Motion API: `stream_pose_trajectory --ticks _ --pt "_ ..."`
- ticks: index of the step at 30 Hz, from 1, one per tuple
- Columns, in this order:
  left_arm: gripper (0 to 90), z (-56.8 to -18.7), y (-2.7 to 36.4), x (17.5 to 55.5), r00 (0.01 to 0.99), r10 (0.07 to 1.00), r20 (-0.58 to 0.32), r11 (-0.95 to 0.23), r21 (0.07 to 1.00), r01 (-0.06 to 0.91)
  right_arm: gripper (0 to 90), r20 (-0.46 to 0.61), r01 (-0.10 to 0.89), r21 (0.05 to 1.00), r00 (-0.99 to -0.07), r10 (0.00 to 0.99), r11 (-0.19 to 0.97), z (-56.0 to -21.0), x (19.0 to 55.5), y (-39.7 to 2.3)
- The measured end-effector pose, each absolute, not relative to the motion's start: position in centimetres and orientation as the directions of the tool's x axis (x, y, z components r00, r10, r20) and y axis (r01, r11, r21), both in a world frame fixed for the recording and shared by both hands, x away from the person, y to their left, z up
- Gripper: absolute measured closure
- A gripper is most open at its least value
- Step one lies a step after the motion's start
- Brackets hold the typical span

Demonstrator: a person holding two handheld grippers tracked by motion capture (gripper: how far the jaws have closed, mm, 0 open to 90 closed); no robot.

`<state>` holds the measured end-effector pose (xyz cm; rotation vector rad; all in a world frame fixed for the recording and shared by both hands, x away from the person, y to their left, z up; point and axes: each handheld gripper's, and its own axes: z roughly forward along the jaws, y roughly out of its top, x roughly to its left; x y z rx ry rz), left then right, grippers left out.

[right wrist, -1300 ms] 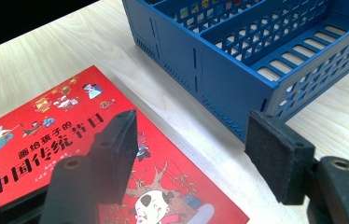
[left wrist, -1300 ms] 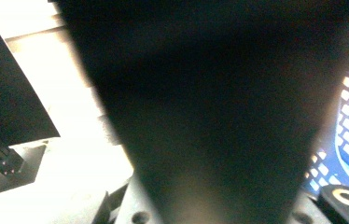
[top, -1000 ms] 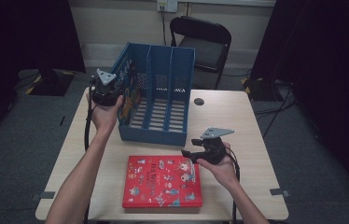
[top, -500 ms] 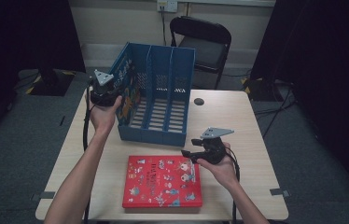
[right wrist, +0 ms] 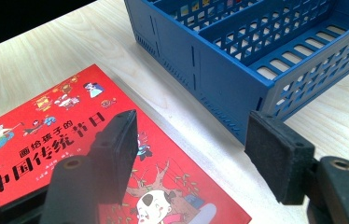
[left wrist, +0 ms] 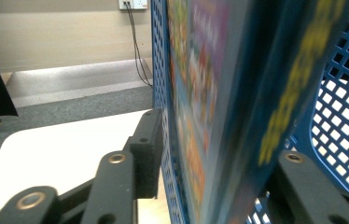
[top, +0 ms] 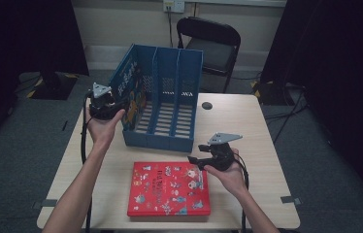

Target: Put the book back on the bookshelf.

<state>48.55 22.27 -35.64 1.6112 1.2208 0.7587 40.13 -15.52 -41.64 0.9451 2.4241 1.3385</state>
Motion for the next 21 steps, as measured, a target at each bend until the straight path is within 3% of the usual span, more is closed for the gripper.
stream_pose_trajectory --ticks 8,21 --pt "52.5 -37.6 23.5 47.7 0.363 0.919 -0.151 -0.013 0.912 0.411 34.6 0.114 0.433 0.816 -0.77 0.627 0.384 -41.7 40.1 -15.4" --pt "48.3 -40.0 24.2 46.5 0.38 0.912 -0.153 -0.035 0.895 0.445 34.8 0.113 0.432 0.814 -0.773 0.625 0.388 -41.9 40.1 -15.3"
